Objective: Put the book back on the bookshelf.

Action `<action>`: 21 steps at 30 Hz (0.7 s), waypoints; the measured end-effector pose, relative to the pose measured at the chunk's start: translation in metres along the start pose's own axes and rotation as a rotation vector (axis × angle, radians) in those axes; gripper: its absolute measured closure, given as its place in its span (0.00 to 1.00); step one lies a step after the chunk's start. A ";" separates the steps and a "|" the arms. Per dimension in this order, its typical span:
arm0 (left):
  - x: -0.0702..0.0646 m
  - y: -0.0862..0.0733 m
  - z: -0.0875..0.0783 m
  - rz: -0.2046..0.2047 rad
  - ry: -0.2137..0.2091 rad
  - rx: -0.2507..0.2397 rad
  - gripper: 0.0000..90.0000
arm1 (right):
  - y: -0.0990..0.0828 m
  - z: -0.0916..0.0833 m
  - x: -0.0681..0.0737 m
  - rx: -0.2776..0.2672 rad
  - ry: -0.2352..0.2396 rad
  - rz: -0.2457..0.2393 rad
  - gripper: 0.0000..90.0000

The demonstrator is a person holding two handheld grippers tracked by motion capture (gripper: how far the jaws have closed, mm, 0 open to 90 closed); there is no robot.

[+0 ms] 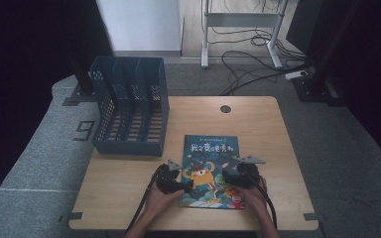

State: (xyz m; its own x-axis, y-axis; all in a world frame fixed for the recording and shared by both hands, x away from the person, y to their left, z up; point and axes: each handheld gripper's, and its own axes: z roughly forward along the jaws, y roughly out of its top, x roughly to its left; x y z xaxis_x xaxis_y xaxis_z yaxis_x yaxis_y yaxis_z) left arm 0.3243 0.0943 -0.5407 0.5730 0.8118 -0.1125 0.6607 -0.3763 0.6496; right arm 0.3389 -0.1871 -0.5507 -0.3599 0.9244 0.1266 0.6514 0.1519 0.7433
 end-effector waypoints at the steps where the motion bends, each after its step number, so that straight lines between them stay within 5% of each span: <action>1: -0.002 0.000 0.001 0.003 -0.006 0.000 0.16 | 0.000 0.000 0.000 0.001 0.000 0.000 0.19; 14: -0.013 0.001 0.002 0.026 -0.044 0.011 0.15 | -0.002 -0.004 0.001 0.007 0.011 0.001 0.26; 21: -0.006 0.001 -0.002 0.001 -0.053 0.017 0.17 | -0.004 -0.007 0.008 0.013 0.021 -0.013 0.27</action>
State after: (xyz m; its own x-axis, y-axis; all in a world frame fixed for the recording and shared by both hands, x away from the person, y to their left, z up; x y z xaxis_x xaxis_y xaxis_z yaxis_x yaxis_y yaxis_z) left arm 0.3203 0.0896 -0.5384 0.5984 0.7866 -0.1520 0.6680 -0.3852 0.6367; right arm 0.3285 -0.1825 -0.5479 -0.3824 0.9147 0.1304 0.6553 0.1690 0.7362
